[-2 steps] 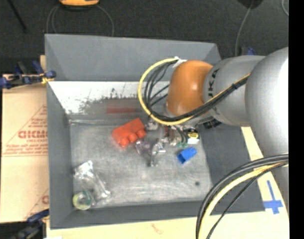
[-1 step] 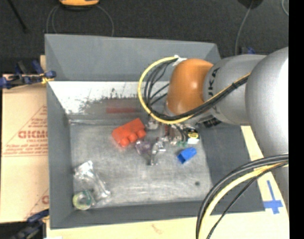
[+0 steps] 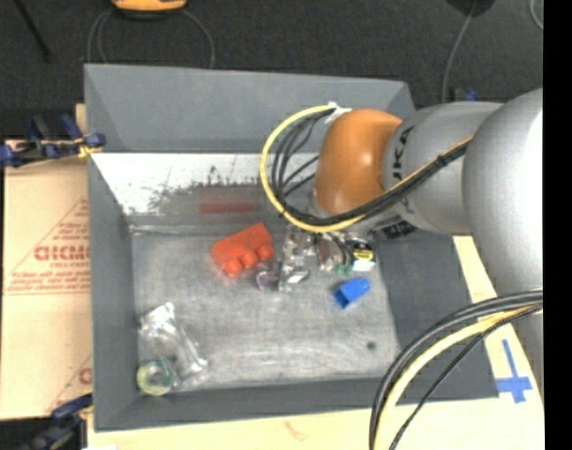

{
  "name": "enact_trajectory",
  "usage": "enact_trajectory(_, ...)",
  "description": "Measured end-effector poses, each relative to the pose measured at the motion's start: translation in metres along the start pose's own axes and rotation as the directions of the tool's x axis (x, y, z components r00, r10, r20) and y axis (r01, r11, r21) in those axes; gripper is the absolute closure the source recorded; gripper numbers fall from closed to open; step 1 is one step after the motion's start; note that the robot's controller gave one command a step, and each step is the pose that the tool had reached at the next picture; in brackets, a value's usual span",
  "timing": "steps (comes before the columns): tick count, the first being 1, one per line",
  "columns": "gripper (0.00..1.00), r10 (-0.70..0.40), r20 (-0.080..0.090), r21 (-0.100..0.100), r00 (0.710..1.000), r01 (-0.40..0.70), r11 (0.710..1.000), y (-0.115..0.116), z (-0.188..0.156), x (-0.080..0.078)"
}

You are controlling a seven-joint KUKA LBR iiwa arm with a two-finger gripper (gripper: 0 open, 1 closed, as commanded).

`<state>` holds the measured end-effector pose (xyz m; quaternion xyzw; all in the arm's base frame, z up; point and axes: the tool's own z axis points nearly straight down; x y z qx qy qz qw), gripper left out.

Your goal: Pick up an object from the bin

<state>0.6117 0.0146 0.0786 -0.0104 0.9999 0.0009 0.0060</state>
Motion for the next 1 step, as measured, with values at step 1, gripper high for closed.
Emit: enact_trajectory(1,1.00,-0.002,-0.001,0.001,1.000,0.002,1.000,-0.0005,-0.0579,-0.0036)
